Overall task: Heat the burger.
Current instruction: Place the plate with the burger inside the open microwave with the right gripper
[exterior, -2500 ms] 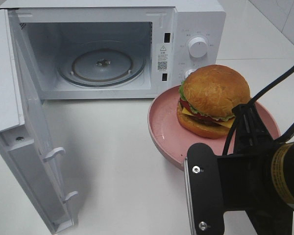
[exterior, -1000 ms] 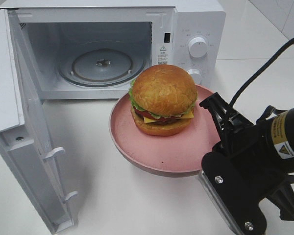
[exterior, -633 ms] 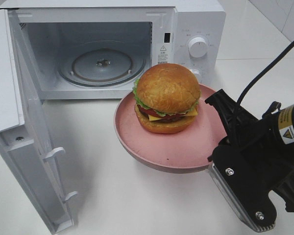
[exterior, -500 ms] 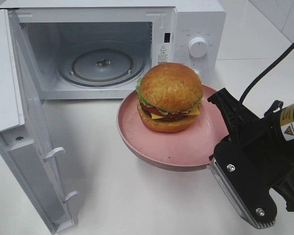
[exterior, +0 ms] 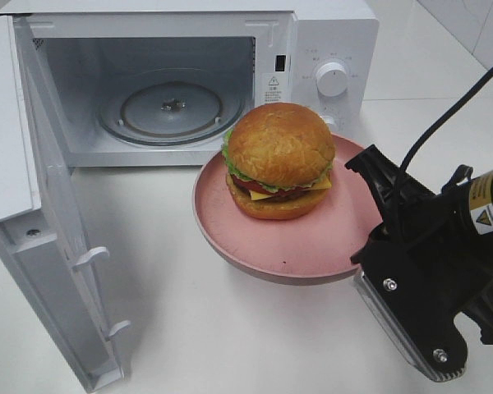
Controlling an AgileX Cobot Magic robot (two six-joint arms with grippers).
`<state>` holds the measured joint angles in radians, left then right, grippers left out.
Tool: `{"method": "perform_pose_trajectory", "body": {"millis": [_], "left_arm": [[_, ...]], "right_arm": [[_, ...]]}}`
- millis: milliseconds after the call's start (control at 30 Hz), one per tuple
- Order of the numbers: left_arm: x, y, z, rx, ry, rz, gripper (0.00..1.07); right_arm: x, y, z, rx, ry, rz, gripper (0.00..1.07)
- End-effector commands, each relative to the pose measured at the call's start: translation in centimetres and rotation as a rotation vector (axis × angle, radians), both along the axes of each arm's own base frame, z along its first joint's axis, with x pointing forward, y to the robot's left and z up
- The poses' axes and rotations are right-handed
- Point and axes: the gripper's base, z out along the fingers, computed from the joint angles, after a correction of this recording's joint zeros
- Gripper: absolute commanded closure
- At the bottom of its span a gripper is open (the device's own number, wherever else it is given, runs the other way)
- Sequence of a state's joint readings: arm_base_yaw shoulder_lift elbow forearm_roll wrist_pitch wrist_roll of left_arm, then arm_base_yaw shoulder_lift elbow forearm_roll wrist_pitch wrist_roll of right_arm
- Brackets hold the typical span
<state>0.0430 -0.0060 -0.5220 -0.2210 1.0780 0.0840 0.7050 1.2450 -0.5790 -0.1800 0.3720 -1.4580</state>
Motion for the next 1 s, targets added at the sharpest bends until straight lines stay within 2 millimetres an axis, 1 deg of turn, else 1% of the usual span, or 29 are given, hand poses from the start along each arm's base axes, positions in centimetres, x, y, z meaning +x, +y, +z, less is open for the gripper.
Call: {"method": "perform_pose_trajectory", "body": {"millis": [33,233,567,600,667,700,733,800,900,933,1000], "left_arm": [[-0.2,0.0,-0.1,0.001,-0.023,0.004,0.07],[-0.2,0.0,-0.1,0.001,-0.023,0.004,0.07],[-0.2,0.0,-0.1,0.001,-0.023,0.004,0.07],[-0.2,0.0,-0.1,0.001,-0.023,0.004,0.07],[-0.2,0.0,-0.1,0.001,-0.023,0.004,0.07],[-0.2,0.0,-0.1,0.001,-0.023,0.004,0.07],[-0.2,0.0,-0.1,0.001,-0.023,0.004,0.07],[-0.2,0.0,-0.1,0.001,-0.023,0.004,0.07],[-0.2,0.0,-0.1,0.001,-0.023,0.004,0.07],[-0.2,0.0,-0.1,0.001,-0.023,0.004,0.07],[-0.2,0.0,-0.1,0.001,-0.023,0.004,0.07]], "right_arm": [[0.7,0.6,0.9,0.068,-0.072,0.005,1.07],[1.3,1.3,-0.1,0.074,-0.066,0.011,1.07],[2.6,2.6,-0.8,0.101,-0.057,-0.006,1.07],[2.6,3.1,-1.0,0.101,-0.049,0.005,1.07],[2.6,3.3,-1.0,0.105,-0.051,0.012,1.07],[2.6,3.8,-1.2,0.11,-0.046,0.019,1.07],[2.6,3.8,-1.2,0.11,-0.046,0.019,1.07],[3.2,4.7,-1.5,0.108,-0.032,0.018,1.07],[3.4,4.9,-1.5,0.109,-0.032,0.018,1.07],[3.8,5.3,-1.5,0.113,-0.033,0.016,1.07],[4.0,5.5,-1.4,0.117,-0.034,0.014,1.07]]}}
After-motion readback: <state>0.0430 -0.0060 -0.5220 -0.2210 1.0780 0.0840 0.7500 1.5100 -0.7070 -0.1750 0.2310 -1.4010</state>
